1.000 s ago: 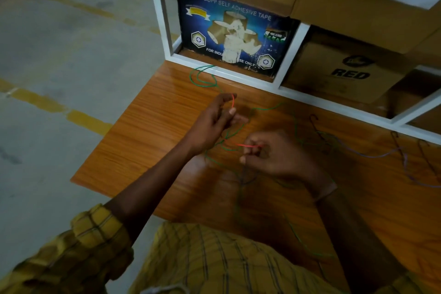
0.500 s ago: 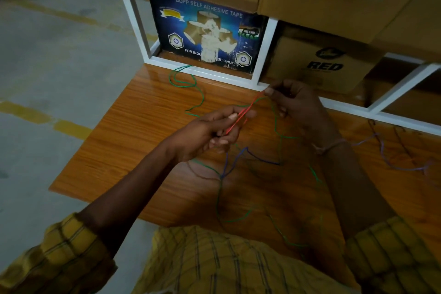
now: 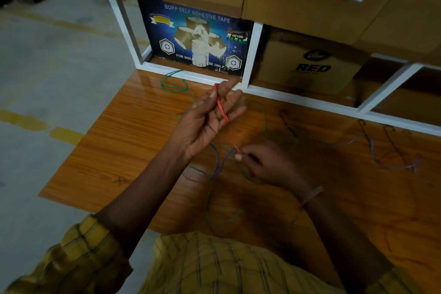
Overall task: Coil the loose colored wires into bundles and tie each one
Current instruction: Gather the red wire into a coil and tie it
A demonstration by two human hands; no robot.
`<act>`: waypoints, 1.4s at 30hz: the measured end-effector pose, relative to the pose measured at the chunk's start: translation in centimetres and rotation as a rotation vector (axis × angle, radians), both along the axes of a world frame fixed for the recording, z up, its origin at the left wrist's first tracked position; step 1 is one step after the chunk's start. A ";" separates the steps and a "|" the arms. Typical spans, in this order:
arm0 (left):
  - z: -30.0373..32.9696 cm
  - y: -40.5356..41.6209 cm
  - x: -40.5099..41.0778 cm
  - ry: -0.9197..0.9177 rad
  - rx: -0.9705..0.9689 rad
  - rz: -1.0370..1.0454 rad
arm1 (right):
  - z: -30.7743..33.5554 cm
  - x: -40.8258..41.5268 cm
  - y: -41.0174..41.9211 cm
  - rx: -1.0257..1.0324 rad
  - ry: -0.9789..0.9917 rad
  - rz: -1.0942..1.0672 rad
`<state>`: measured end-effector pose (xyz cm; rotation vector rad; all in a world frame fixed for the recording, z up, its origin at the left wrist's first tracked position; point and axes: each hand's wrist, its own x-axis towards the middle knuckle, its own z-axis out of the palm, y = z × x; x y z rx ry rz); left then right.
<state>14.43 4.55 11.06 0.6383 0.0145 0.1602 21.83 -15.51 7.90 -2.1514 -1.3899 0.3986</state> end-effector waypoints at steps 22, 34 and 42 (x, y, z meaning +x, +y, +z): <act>0.9 -5.3 0.5 0.134 0.862 -0.235 | 9.4 7.5 -5.2 0.294 0.686 -0.094; 1.3 -7.1 -0.2 0.016 0.450 -0.298 | 5.1 8.4 -5.3 0.324 0.306 -0.340; 1.4 -8.0 2.1 0.063 0.155 -0.068 | 1.7 4.2 -6.6 0.154 0.282 -0.306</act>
